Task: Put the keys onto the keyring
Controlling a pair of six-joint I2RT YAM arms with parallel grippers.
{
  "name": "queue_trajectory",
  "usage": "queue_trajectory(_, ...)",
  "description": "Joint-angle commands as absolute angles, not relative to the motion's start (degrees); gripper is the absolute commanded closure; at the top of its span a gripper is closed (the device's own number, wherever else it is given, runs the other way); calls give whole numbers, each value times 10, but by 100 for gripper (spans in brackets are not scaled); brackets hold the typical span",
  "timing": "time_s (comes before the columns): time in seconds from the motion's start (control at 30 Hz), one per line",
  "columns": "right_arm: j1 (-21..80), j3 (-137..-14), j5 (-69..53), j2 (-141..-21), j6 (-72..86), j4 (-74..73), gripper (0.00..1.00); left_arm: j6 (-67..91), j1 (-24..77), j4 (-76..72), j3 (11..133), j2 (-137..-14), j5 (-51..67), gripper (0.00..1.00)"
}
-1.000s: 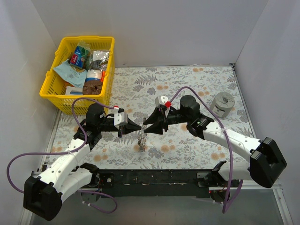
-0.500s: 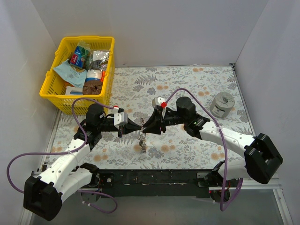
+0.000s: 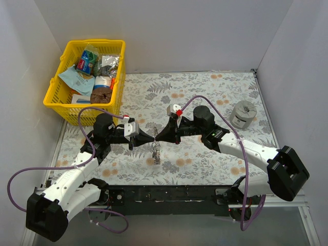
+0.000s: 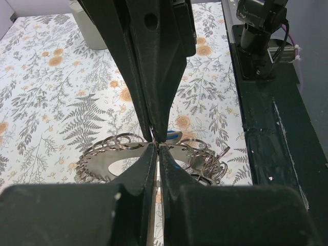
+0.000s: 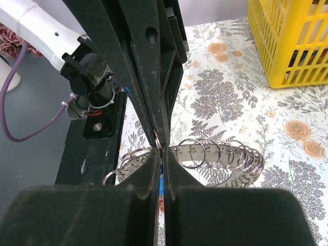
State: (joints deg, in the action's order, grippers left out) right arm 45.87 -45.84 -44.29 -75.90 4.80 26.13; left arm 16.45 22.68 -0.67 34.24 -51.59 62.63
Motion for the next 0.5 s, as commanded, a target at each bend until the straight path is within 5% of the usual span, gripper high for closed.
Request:
queue_trajectory(0.0, 462, -468, -420, -751, 50, 264, 99, 160, 227, -25, 342, -497, 635, 100)
queue_trajectory(0.07, 462, -475, -411, -751, 28, 231, 99, 156, 227, -18, 345, -497, 628, 98)
queue_trajectory(0.27, 461, -499, -401, -761, -33, 141, 99, 119, 226, 41, 366, -504, 593, 60)
queue_trajectory(0.47, 461, -526, -381, -766, -90, 40, 99, 88, 227, 106, 406, -545, 581, 56)
